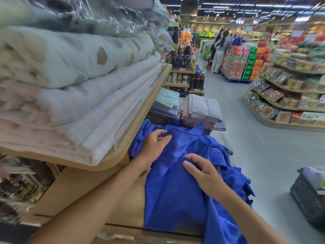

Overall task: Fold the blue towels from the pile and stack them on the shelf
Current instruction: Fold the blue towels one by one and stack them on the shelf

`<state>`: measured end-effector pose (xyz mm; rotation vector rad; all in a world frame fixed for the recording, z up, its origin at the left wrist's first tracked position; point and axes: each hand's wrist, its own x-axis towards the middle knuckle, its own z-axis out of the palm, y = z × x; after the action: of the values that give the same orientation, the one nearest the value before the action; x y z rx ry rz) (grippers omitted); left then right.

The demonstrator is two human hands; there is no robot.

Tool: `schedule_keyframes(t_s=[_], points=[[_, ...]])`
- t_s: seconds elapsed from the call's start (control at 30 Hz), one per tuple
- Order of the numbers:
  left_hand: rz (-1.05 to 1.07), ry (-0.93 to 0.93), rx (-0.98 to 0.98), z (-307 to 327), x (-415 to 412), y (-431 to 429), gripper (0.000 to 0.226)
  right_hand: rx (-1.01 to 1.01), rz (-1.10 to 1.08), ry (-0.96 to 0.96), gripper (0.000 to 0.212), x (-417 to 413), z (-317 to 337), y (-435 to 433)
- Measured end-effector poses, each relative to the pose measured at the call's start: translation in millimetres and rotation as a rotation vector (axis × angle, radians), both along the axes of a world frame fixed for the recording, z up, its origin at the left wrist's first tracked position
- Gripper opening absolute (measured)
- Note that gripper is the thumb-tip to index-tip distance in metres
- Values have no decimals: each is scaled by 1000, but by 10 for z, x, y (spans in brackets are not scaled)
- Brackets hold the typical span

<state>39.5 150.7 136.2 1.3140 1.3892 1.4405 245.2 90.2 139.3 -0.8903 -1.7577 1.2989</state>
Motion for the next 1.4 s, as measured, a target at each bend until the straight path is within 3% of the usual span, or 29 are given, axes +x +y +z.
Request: schedule_keyframes(t_s=[0.13, 0.23, 0.4, 0.63, 0.83, 0.93, 1.13, 1.27, 1.4], points=[[-112, -189, -113, 184, 148, -368, 29, 210, -14, -17, 20, -91, 345, 123], [-214, -310, -169, 262, 212, -562, 25, 264, -86, -64, 24, -136, 405, 188], [-203, -294, -152, 297, 264, -745, 22, 317, -271, -91, 15, -186, 331, 251], [-176, -139, -23, 279, 222, -870, 12, 408, -330, -210, 17, -192, 288, 217], [-161, -15, 84, 189, 92, -892, 19, 256, 32, -288, 20, -86, 330, 251], [-146, 73, 138, 182, 49, -888, 15, 245, 90, -322, 23, -26, 368, 244], [-164, 155, 208, 416, 130, -763, 19, 363, 2, -507, 19, 149, 580, 275], [-166, 282, 251, 838, 314, -476, 13, 321, -78, -568, 32, 353, 817, 366], [-159, 398, 314, 1265, 468, -199, 10, 308, -137, -587, 27, 601, 1111, 412]])
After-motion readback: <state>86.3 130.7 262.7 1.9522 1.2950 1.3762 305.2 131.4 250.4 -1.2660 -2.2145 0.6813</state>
